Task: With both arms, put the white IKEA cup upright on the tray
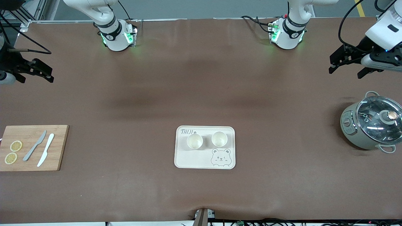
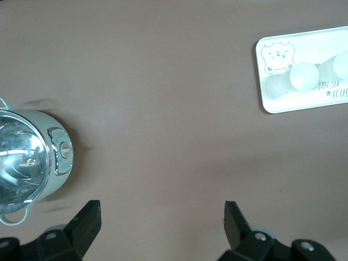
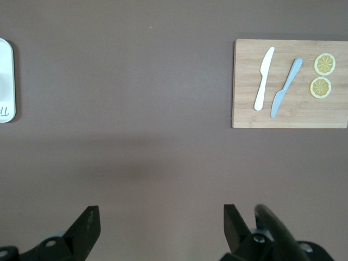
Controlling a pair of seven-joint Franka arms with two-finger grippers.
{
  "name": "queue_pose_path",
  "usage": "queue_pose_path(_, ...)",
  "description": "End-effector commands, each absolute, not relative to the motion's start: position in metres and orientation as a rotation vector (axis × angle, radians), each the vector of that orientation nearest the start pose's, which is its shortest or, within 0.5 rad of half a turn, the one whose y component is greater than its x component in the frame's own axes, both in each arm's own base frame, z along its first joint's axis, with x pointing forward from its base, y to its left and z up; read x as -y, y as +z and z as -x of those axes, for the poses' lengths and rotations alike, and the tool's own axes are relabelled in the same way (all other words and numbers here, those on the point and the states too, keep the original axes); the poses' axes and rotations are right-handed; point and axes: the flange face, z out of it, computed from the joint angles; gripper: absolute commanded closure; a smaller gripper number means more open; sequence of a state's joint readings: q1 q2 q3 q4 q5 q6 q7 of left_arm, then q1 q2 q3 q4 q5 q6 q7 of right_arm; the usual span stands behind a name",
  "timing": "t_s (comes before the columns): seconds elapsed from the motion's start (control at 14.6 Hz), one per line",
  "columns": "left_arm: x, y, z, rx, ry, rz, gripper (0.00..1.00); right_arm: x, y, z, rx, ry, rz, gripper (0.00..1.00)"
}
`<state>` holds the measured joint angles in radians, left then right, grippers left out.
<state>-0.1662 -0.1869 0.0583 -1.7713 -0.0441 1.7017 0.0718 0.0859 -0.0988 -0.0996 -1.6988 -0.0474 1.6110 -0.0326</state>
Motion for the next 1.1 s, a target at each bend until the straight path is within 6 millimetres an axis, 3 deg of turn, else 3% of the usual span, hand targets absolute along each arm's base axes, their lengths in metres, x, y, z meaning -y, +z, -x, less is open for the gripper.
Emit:
queue_pose_path(0.0,0.051,0.647,-0.501,-0.259,-0.162,3.163,0.0,0.017,0.632,-0.54,-0.002,-0.023,3.188,0.0)
queue_pose_path(0.07,0.051,0.647,-0.5,-0.247,-0.159,3.165,0.0,0.019,0.633,-0.547,-0.079,-0.029,3.149,0.0)
queue_pose_path(0.21,0.048,0.648,-0.5,-0.204,-0.159,3.17,0.0,0.05,0.644,-0.545,-0.282,-0.052,3.081,0.0)
queue_pose_path(0.34,0.041,0.651,-0.503,-0.182,-0.171,3.173,0.0,0.07,0.648,-0.541,-0.335,-0.042,3.03,0.0)
queue_pose_path(0.68,0.044,0.656,-0.536,-0.179,-0.113,3.175,0.0,0.069,0.647,-0.541,-0.331,-0.037,3.028,0.0)
queue_pose_path(1.03,0.04,0.648,-0.545,-0.167,-0.094,3.184,0.0,0.057,0.644,-0.546,-0.299,-0.045,3.046,0.0)
